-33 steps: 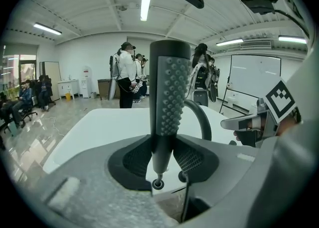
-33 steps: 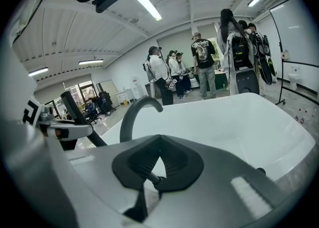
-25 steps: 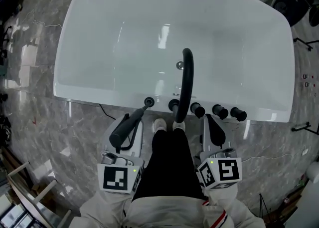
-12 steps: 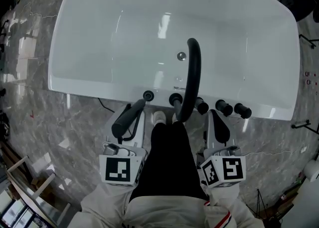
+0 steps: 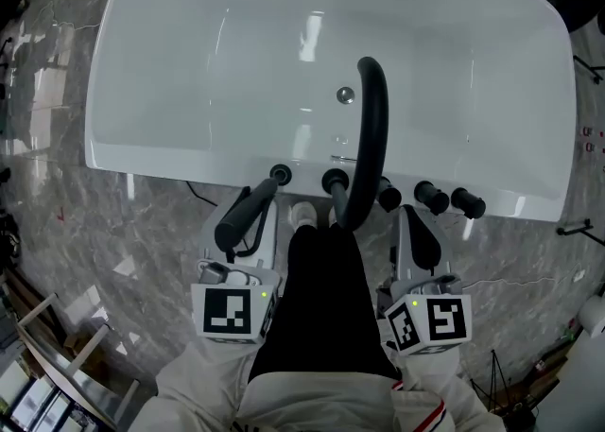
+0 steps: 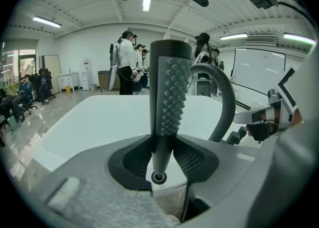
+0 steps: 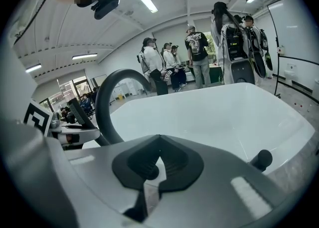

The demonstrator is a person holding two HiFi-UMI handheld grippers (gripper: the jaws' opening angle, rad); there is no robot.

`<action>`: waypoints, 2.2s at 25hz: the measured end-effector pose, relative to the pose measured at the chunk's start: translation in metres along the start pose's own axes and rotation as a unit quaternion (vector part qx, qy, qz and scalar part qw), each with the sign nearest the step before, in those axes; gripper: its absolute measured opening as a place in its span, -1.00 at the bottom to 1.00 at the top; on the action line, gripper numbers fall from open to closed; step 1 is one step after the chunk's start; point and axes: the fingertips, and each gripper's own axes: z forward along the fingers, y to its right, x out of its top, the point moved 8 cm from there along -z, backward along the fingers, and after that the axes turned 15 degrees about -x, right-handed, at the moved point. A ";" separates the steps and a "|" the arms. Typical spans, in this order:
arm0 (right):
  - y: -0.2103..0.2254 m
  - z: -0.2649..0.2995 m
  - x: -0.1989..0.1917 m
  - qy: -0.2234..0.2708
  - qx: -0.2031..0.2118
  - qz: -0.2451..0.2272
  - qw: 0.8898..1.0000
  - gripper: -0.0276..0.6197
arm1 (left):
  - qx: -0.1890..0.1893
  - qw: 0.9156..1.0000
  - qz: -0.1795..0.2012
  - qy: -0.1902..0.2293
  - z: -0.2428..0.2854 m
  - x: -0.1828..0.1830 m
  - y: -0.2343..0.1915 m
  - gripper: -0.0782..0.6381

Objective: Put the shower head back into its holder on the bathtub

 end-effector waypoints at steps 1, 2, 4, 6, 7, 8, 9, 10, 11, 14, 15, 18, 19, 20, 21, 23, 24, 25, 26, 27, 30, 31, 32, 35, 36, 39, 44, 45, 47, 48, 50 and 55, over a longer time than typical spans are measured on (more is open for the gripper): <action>0.001 0.001 -0.001 -0.001 0.000 0.000 1.000 -0.90 | -0.001 1.000 0.001 -0.001 0.002 -0.002 0.000 -0.39; 0.001 0.002 -0.002 -0.001 -0.001 -0.001 1.000 -0.90 | -0.002 1.000 0.001 -0.003 0.004 -0.004 -0.001 -0.39; 0.001 0.004 -0.002 0.000 -0.001 -0.004 1.000 -0.90 | -0.003 1.000 0.001 -0.005 0.007 -0.007 -0.001 -0.39; 0.001 0.007 -0.003 0.000 -0.002 -0.003 1.000 -0.90 | -0.003 1.000 0.000 -0.009 0.010 -0.009 -0.003 -0.39; 0.001 0.008 -0.003 0.000 -0.002 -0.002 1.000 -0.90 | -0.003 1.000 -0.001 -0.010 0.012 -0.010 -0.003 -0.39; 0.002 0.010 -0.004 -0.001 -0.003 -0.002 1.000 -0.90 | -0.004 1.000 -0.001 -0.009 0.014 -0.012 -0.004 -0.39; 0.002 0.011 -0.004 -0.001 -0.003 -0.002 1.000 -0.90 | -0.006 1.000 0.000 -0.007 0.016 -0.015 -0.005 -0.39; 0.002 0.012 -0.005 -0.002 -0.003 -0.002 1.000 -0.90 | -0.007 1.000 0.001 -0.006 0.017 -0.016 -0.005 -0.39; 0.003 0.013 -0.005 -0.002 -0.004 -0.003 1.000 -0.90 | -0.006 1.000 0.001 -0.006 0.018 -0.017 -0.006 -0.39; 0.003 0.014 -0.007 -0.006 -0.005 -0.001 1.000 -0.90 | -0.007 1.000 0.001 -0.012 0.022 -0.019 -0.008 -0.39; 0.003 0.015 -0.008 -0.007 -0.005 0.001 1.000 -0.90 | -0.008 1.000 0.000 -0.015 0.022 -0.022 -0.008 -0.39; 0.002 0.017 -0.011 -0.013 -0.005 0.006 1.000 -0.90 | -0.010 1.000 -0.001 -0.021 0.025 -0.028 -0.010 -0.39; 0.002 0.017 -0.012 -0.014 -0.005 0.006 1.000 -0.90 | -0.010 1.000 -0.001 -0.022 0.026 -0.031 -0.010 -0.39; 0.002 0.018 -0.013 -0.015 -0.005 0.006 1.000 -0.90 | -0.011 1.000 -0.001 -0.023 0.027 -0.032 -0.011 -0.39; 0.002 0.018 -0.013 -0.016 -0.006 0.006 1.000 -0.90 | -0.012 1.000 -0.001 -0.023 0.028 -0.033 -0.011 -0.39; 0.002 0.019 -0.015 -0.017 -0.007 0.007 1.000 -0.90 | -0.014 1.000 -0.002 -0.025 0.030 -0.036 -0.012 -0.39; 0.002 0.020 -0.016 -0.018 -0.008 0.007 1.000 -0.90 | -0.015 1.000 -0.002 -0.026 0.031 -0.037 -0.012 -0.39; 0.002 0.020 -0.016 -0.018 -0.008 0.007 1.000 -0.90 | -0.016 0.999 -0.002 -0.028 0.032 -0.038 -0.012 -0.39; 0.002 0.020 -0.017 -0.019 -0.008 0.007 1.000 -0.90 | -0.016 0.999 0.000 -0.028 0.033 -0.039 -0.012 -0.39; 0.002 0.021 -0.017 -0.020 -0.009 0.007 1.000 -0.90 | -0.015 0.999 0.003 -0.029 0.033 -0.040 -0.012 -0.39; 0.001 0.021 -0.018 -0.022 -0.010 0.008 1.000 -0.90 | -0.014 0.999 0.004 -0.029 0.033 -0.043 -0.014 -0.39; 0.001 0.021 -0.019 -0.023 -0.010 0.008 1.000 -0.90 | -0.014 0.999 0.004 -0.030 0.034 -0.044 -0.015 -0.39; 0.000 0.022 -0.019 -0.023 -0.011 0.008 1.000 -0.90 | -0.015 0.999 0.003 -0.032 0.034 -0.045 -0.015 -0.39; -0.001 0.023 -0.021 -0.025 -0.011 0.008 1.000 -0.90 | -0.018 0.999 0.002 -0.035 0.036 -0.048 -0.016 -0.39; -0.001 0.023 -0.022 -0.026 -0.011 0.008 1.000 -0.90 | -0.019 0.999 0.001 -0.036 0.036 -0.048 -0.016 -0.39; -0.003 0.023 -0.023 -0.027 -0.011 0.008 1.000 -0.90 | -0.021 0.999 0.000 -0.039 0.039 -0.050 -0.017 -0.39; -0.002 0.025 -0.026 -0.031 -0.014 0.010 0.999 -0.90 | -0.021 0.999 0.001 -0.041 0.043 -0.056 -0.018 -0.39; -0.002 0.026 -0.027 -0.031 -0.014 0.011 0.999 -0.90 | -0.021 0.999 0.001 -0.043 0.044 -0.057 -0.017 -0.39; -0.002 0.026 -0.027 -0.032 -0.014 0.010 0.999 -0.90 | -0.021 0.999 0.002 -0.045 0.045 -0.059 -0.017 -0.39; -0.002 0.027 -0.027 -0.032 -0.014 0.010 0.999 -0.90 | -0.022 0.999 0.004 -0.046 0.045 -0.059 -0.017 -0.39; -0.004 0.027 -0.027 -0.034 -0.014 0.011 0.999 -0.90 | -0.023 0.999 0.005 -0.049 0.046 -0.060 -0.017 -0.39; -0.004 0.029 -0.029 -0.037 -0.014 0.011 0.999 -0.90 | -0.023 0.998 0.006 -0.056 0.046 -0.063 -0.018 -0.39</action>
